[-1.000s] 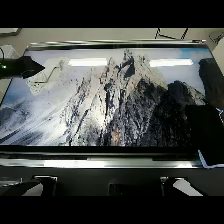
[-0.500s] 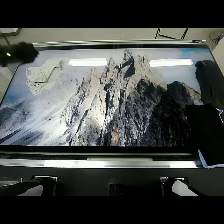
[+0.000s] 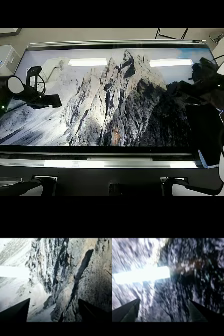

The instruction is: Fold the clothes and pants, and hang the long-sleeved shirts on hangers.

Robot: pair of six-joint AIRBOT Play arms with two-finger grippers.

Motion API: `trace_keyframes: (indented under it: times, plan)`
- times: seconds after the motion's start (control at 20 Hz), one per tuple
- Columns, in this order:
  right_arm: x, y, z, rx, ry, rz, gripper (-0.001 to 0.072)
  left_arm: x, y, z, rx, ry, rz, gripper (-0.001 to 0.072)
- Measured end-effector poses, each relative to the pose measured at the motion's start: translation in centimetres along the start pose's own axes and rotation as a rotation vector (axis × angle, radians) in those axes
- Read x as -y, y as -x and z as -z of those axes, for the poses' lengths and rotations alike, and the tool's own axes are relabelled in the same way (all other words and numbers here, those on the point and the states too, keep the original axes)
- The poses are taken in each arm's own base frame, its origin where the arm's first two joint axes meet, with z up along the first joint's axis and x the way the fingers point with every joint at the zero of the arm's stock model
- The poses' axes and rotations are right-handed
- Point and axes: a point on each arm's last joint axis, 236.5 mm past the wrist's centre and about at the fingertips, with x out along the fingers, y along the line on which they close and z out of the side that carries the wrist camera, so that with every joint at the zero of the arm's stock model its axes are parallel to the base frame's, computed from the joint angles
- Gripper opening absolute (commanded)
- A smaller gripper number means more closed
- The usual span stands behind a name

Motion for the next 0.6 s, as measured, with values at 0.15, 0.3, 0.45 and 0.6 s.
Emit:
trace_keyframes:
  times: [0.15,0.3,0.45,0.6]
  plan:
    - [-0.15,-0.54,0.63,-0.03,0.02,0.016,0.067,0.04,-0.44,0.45,0.006,0.001,0.003,0.071]
    - [-0.17,-0.74,0.9,-0.042,0.03,0.024,0.067,0.07,-0.61,0.6,0.01,0.001,0.005,0.071]
    - [-0.2,-0.79,0.99,-0.046,0.033,0.026,0.067,0.07,-0.68,0.68,0.01,0.002,0.005,0.071]
    - [-0.14,-0.79,1.07,-0.05,0.036,0.028,0.067,0.08,-0.71,0.68,0.011,0.002,0.006,0.071]
